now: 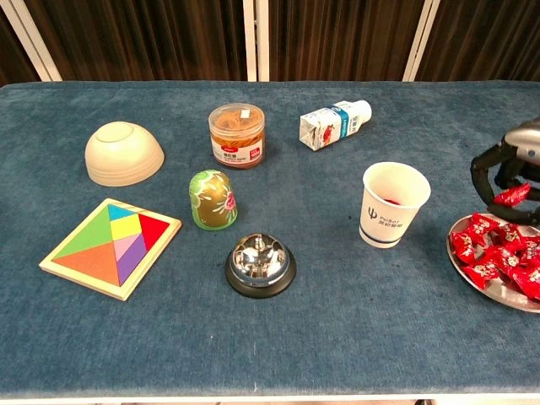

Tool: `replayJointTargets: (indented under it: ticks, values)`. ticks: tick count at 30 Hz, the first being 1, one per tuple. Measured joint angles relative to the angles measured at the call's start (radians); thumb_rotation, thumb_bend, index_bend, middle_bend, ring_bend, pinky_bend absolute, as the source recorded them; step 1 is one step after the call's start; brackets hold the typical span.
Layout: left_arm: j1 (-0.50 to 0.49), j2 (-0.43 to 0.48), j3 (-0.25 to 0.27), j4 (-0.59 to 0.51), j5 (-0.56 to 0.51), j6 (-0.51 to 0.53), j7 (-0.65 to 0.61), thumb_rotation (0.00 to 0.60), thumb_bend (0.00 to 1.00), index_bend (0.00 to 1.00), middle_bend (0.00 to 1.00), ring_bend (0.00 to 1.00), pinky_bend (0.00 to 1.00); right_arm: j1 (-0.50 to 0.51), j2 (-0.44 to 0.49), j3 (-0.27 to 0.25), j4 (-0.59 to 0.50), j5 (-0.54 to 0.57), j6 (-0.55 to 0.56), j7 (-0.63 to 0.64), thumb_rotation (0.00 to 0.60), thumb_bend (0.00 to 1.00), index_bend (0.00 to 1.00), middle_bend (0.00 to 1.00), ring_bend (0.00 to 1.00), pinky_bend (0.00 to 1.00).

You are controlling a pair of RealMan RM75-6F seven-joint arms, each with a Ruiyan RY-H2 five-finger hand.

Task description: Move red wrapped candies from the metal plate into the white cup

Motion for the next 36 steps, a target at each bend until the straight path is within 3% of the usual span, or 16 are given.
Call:
replayJointTargets:
  ticks: [6,11,19,29,36]
  values:
    - [-0.001,0.002,-0.001,-0.007,0.001,0.0,0.006,0.6,0.01,0.23,0.16,0.01,0.0,0.063,0.031,0.073,-0.08,-0.031,0.01,0.03,0.6,0.61,0.67,0.92,1.0,1.0]
    - [-0.002,0.004,-0.002,-0.01,-0.002,-0.002,0.01,0.6,0.01,0.23,0.16,0.02,0.0,0.124,-0.023,0.096,-0.074,-0.023,-0.053,0.051,0.6,0.61,0.66,0.92,1.0,1.0]
    - [-0.001,0.003,0.0,-0.005,-0.008,-0.008,0.005,0.6,0.01,0.23,0.16,0.02,0.0,0.142,-0.104,0.085,-0.007,-0.02,-0.07,0.084,0.6,0.61,0.63,0.92,1.0,1.0]
    - [-0.003,-0.002,-0.002,0.002,-0.01,-0.012,0.002,0.6,0.01,0.23,0.16,0.01,0.0,0.134,-0.139,0.059,0.043,-0.022,-0.055,0.105,0.6,0.6,0.44,0.92,1.0,1.0]
    - [-0.009,-0.008,-0.005,0.006,-0.009,-0.018,-0.002,0.6,0.01,0.23,0.16,0.01,0.0,0.121,-0.132,0.057,0.037,-0.016,-0.03,0.1,0.6,0.41,0.39,0.92,1.0,1.0]
